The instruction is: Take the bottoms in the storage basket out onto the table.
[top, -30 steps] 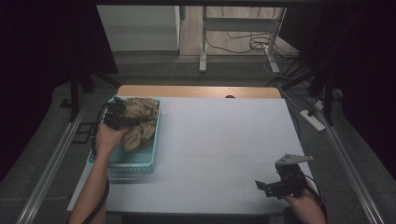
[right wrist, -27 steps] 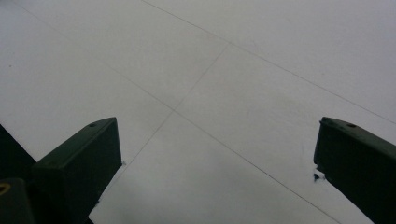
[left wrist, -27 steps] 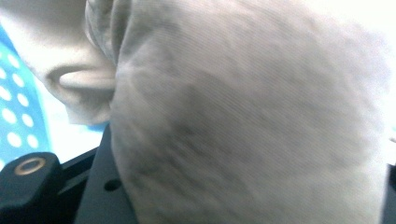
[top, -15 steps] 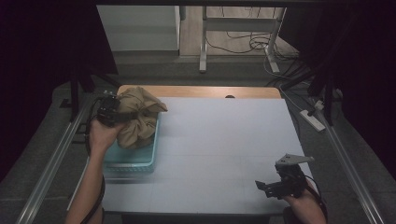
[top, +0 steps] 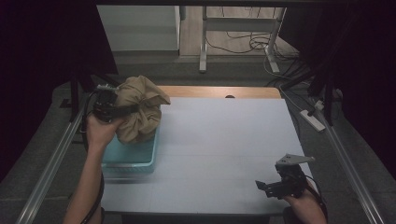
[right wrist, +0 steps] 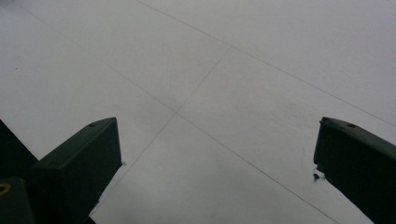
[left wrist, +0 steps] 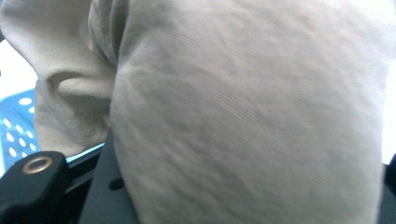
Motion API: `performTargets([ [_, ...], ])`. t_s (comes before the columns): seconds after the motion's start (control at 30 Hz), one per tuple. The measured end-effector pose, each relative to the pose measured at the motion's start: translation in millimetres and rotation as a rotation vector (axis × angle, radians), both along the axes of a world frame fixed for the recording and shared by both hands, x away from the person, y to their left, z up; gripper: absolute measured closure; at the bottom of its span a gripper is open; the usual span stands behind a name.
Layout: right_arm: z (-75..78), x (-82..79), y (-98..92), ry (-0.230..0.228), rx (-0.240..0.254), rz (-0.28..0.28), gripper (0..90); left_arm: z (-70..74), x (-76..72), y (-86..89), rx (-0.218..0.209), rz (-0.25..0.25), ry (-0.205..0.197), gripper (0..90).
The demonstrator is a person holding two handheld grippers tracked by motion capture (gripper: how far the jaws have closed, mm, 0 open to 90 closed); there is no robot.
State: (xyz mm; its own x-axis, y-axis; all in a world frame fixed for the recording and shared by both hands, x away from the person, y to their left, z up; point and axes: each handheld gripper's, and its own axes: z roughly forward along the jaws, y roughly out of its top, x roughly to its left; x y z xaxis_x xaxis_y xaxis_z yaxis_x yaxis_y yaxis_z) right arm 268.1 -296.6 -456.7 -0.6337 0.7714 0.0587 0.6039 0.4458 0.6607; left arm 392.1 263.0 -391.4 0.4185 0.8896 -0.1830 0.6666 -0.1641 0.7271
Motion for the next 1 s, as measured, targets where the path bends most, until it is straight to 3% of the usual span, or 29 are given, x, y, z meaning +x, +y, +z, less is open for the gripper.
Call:
performTargets([
  [0.27,0.2,-0.1,-0.9,-0.003,0.005,-0.001,0.9,11.0,-5.3,-4.9,-0.014,-0.014,-0.026,56.7],
  [0.47,0.1,0.1,-0.8,-0.001,0.006,-0.001,0.9,22.3,-10.5,-12.0,-0.057,-0.048,-0.056,56.7],
  [0.8,0.0,-0.1,-0.6,-0.004,0.007,-0.001,0.9,34.5,-16.4,-33.7,-0.064,-0.118,-0.089,56.6],
  [1.0,-0.1,0.0,-0.5,-0.004,0.006,0.001,0.9,36.7,-17.6,-45.2,-0.045,-0.136,-0.096,56.5],
])
